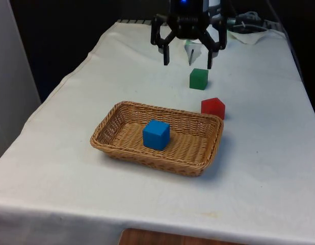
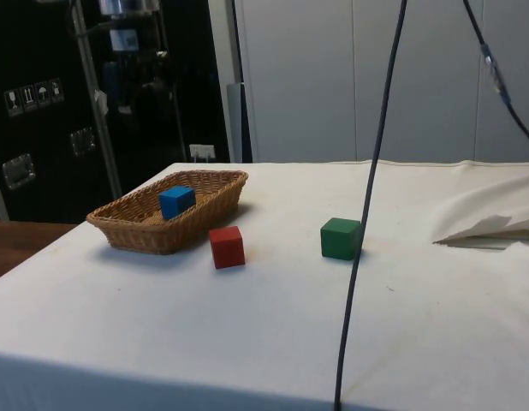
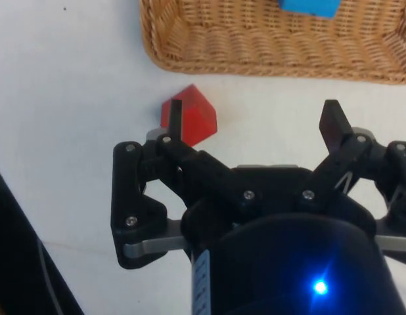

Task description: Pick up the blue cube and place it into the basket.

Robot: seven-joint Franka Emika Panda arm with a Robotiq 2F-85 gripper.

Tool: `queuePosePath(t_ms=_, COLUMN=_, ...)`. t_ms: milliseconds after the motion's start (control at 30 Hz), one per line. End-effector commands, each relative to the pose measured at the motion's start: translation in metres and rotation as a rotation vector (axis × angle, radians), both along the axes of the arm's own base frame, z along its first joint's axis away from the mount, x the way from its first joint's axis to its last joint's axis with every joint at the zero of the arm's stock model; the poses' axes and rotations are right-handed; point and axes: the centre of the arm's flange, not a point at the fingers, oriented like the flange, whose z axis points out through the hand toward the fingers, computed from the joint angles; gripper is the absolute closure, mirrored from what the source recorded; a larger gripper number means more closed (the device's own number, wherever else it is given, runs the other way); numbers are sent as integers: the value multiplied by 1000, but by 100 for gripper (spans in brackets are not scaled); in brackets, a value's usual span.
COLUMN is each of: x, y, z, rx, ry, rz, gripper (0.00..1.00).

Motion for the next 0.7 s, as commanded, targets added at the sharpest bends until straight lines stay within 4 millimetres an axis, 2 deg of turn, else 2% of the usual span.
queuePosePath(t_ms=0, x=-4, y=1, z=4, rx=0, ry=-11, rz=4, gripper=0)
queuePosePath(t_ms=400, x=-32, y=1, z=24, rx=11, ry=-25, rz=4, gripper=0)
queuePosePath(t_ms=667, x=-43, y=1, z=23, rx=15, ry=-22, rz=6, gripper=0)
